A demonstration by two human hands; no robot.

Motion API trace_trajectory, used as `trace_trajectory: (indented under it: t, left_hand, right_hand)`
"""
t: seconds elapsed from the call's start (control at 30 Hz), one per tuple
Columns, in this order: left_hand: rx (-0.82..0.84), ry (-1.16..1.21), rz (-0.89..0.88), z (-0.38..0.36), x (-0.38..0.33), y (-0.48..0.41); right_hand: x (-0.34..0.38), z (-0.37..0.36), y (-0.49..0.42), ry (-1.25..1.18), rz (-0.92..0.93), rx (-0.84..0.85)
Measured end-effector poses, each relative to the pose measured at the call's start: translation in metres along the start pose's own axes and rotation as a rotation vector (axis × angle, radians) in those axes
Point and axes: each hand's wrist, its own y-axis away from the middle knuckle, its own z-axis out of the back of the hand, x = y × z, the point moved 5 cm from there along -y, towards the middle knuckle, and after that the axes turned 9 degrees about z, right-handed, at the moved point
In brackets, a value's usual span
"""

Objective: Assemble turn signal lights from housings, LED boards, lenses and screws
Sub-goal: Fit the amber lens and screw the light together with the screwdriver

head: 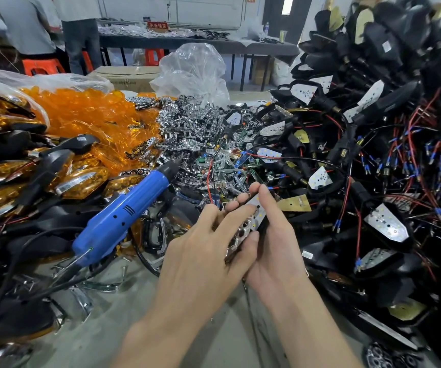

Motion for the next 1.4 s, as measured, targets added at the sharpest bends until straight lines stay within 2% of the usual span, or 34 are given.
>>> trace_trajectory:
  t: [0.5,1.0,1.27,1.4]
  left_hand:
    - [0.005,0.019,0.020,0.0005,0.0013,0.0006]
    - [0.046,0.059,0.037,-0.0006,0.0013,0.0015]
    - [0.103,0.182,0.052,-0.0032,0.0041,0.0004]
    - [0.041,0.186,0.011,0.0007,0.0028,0.0000]
  right_hand:
    - [0.0011,0.0034,-0.0003,0.015,-0.004,0.065]
    - [-0.0032,-0.0018,0.0022,-0.011,-0.028,0.008]
    - [-0.0019,-0.0010,0.0006,0.036,0.008,-0.021]
    - [0.0028,0.0014,-0.0030,0.108,0.076,-0.055]
